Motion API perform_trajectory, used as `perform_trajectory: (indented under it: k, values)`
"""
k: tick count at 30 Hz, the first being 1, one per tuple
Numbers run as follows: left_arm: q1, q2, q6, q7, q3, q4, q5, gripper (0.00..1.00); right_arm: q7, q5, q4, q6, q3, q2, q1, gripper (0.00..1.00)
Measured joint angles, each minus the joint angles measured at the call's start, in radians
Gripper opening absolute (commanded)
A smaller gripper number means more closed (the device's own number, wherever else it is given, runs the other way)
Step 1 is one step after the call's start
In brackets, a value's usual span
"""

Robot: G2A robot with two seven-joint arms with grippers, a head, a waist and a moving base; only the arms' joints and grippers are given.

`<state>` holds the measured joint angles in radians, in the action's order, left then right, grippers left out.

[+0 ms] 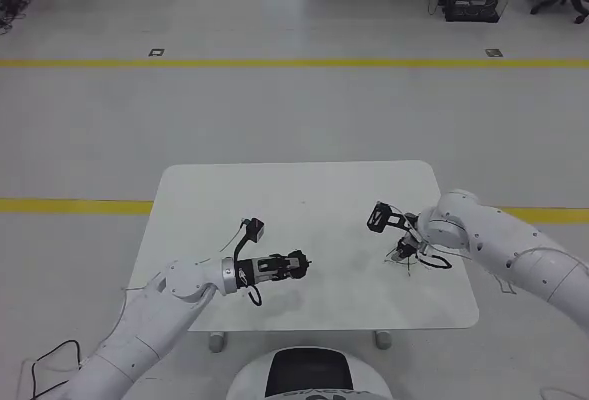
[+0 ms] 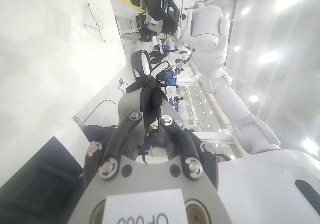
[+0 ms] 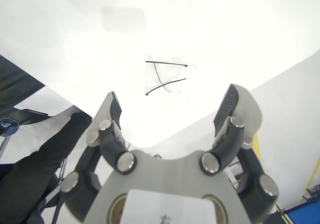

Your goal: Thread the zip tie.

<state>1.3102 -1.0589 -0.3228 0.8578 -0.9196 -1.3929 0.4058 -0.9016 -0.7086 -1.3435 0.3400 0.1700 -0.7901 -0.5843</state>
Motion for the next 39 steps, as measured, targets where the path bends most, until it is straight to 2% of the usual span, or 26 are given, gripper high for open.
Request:
perform_trajectory:
  k: [6,7,8,9,10,17,25,39]
  values:
    - [0.000,0.000,0.000,0.000,0.000,0.000,0.000,0.00,0.063,0.005,0.040,0.000,0.020,0.008,-0.023,1.00]
    - [0.000,0.000,0.000,0.000,0.000,0.000,0.000,0.00,0.064,0.000,0.041,0.000,0.020,0.011,-0.023,0.92]
    - [0.000,0.000,0.000,0.000,0.000,0.000,0.000,0.00,0.064,-0.006,0.041,0.000,0.020,0.013,-0.023,0.66]
    - [0.000,0.000,0.000,0.000,0.000,0.000,0.000,0.00,0.063,-0.012,0.040,0.000,0.018,0.015,-0.023,0.51]
    - [0.000,0.000,0.000,0.000,0.000,0.000,0.000,0.00,0.065,-0.019,0.040,0.000,0.016,0.017,-0.023,0.48]
    - [0.000,0.000,0.000,0.000,0.000,0.000,0.000,0.00,0.098,-0.036,0.060,0.000,0.000,0.016,-0.032,0.40]
    - [0.000,0.000,0.000,0.000,0.000,0.000,0.000,0.00,0.119,-0.041,0.093,0.000,0.000,-0.006,-0.064,0.32]
    - [0.000,0.000,0.000,0.000,0.000,0.000,0.000,0.00,0.089,-0.044,0.157,0.000,0.000,-0.058,-0.100,0.31]
